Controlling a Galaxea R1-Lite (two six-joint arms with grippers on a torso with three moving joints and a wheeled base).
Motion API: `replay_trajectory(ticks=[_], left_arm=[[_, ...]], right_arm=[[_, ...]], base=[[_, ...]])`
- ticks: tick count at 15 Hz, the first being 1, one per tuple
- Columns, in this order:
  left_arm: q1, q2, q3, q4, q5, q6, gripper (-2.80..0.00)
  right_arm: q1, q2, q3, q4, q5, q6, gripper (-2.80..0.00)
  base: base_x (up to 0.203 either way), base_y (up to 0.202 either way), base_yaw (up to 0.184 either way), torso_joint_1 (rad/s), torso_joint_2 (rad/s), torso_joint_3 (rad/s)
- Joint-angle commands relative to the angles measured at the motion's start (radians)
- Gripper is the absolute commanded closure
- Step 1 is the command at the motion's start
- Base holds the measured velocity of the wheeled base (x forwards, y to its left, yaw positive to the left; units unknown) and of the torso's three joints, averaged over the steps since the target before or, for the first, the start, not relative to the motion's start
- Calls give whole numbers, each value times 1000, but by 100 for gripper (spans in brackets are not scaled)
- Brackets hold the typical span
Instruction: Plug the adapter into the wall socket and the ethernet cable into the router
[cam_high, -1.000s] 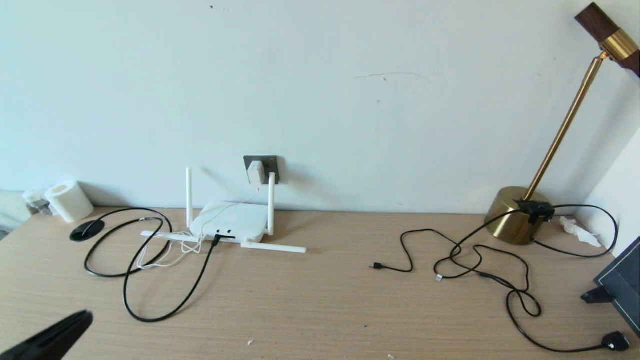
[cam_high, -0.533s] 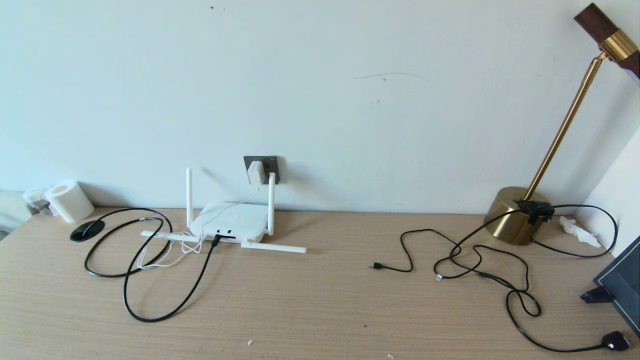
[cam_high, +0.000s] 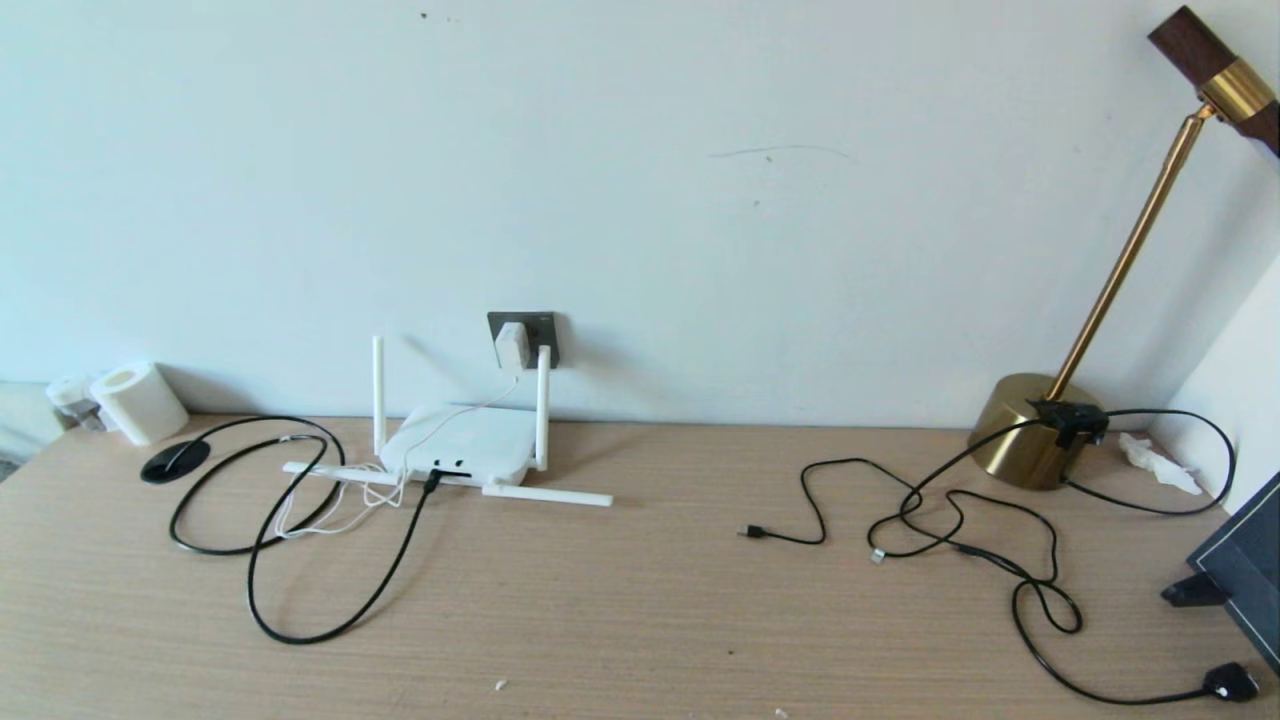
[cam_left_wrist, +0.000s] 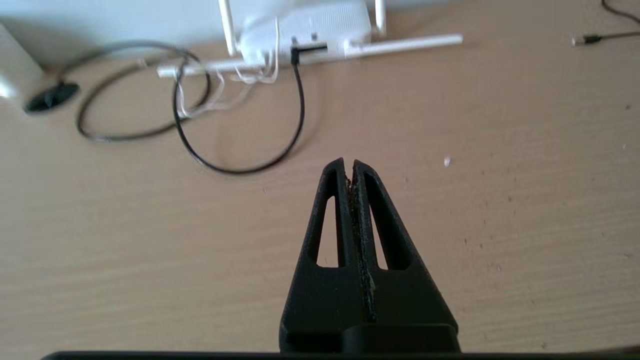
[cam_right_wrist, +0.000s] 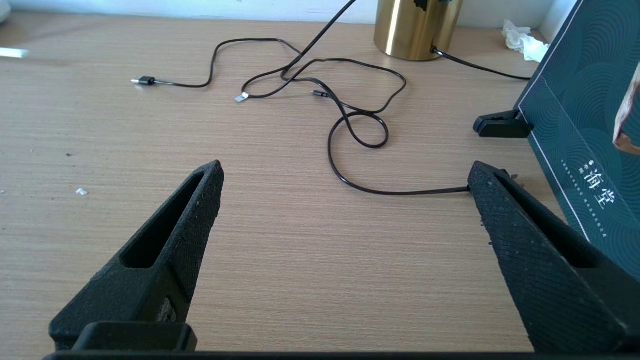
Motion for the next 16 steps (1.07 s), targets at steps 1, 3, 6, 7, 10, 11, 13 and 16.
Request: replay_trajectory(ticks=[1, 3, 6, 7, 10, 11, 13, 16], left_arm=[[-6, -75, 2, 3, 6, -7, 0], [-6, -75, 2, 3, 19, -103, 0], [-6, -75, 2, 0, 50, -164, 0], [-6, -75, 2, 0, 50, -164, 0], [-6, -75, 2, 0, 50, -163, 0], [-6, -75, 2, 0, 50, -162, 0], [-6, -75, 2, 0, 50, -164, 0], [-6, -75, 2, 0, 50, -164, 0]], right_arm=[[0, 1, 0, 1, -1, 3, -280], [0, 1, -1, 1, 0, -13, -280], [0, 1, -1, 1, -3, 13, -280], [0, 1, 0, 1, -10, 20, -280], [0, 1, 10, -22, -10, -32, -280], [-4, 1, 7, -19, -17, -19, -280], [-4, 1, -1, 4, -23, -26, -280], [-4, 1, -1, 2, -20, 1, -280]], base=[[0, 0, 0, 0, 0, 0], [0, 0, 0, 0, 0, 0], [0, 0, 0, 0, 0, 0], [0, 0, 0, 0, 0, 0], [0, 0, 0, 0, 0, 0], [0, 0, 0, 0, 0, 0], [0, 0, 0, 0, 0, 0], [0, 0, 0, 0, 0, 0]])
